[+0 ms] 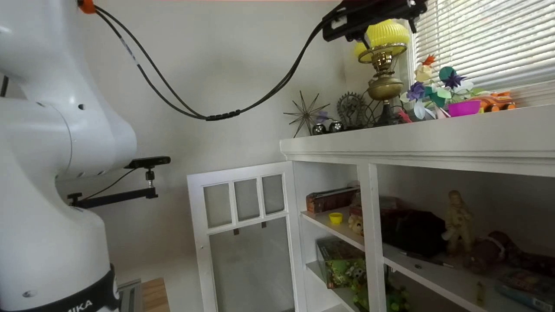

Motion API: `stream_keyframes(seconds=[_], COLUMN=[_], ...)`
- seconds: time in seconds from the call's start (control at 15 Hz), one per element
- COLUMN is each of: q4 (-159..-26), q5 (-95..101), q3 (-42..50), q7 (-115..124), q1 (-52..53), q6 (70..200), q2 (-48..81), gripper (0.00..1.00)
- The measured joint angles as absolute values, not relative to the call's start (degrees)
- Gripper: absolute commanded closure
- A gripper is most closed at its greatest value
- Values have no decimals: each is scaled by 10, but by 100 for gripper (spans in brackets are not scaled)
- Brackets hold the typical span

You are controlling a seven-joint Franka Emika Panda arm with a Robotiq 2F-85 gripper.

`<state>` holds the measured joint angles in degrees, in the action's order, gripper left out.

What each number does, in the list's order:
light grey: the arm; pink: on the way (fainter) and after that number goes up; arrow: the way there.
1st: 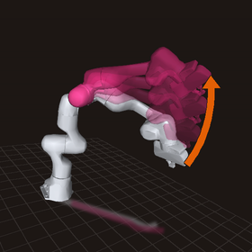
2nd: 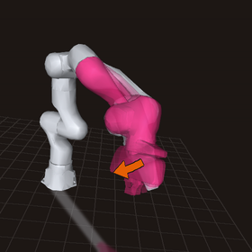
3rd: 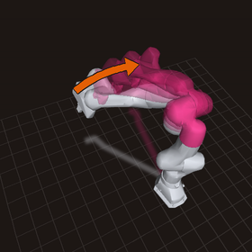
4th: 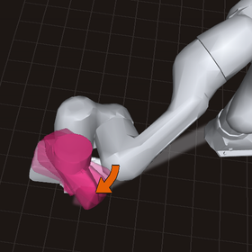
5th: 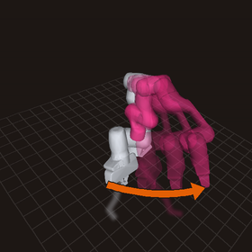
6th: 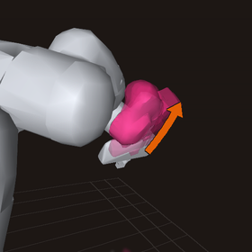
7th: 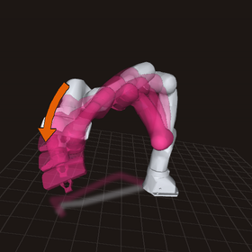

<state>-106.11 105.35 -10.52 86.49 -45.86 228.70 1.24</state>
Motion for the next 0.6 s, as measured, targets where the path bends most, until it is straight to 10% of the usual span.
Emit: stream_keyframes(seconds=[0.6], q4=[-1171], q5=[1153], q3=[81], q7=[852], q1=[-276], q6=[2320], q2=[-86], gripper=[0])
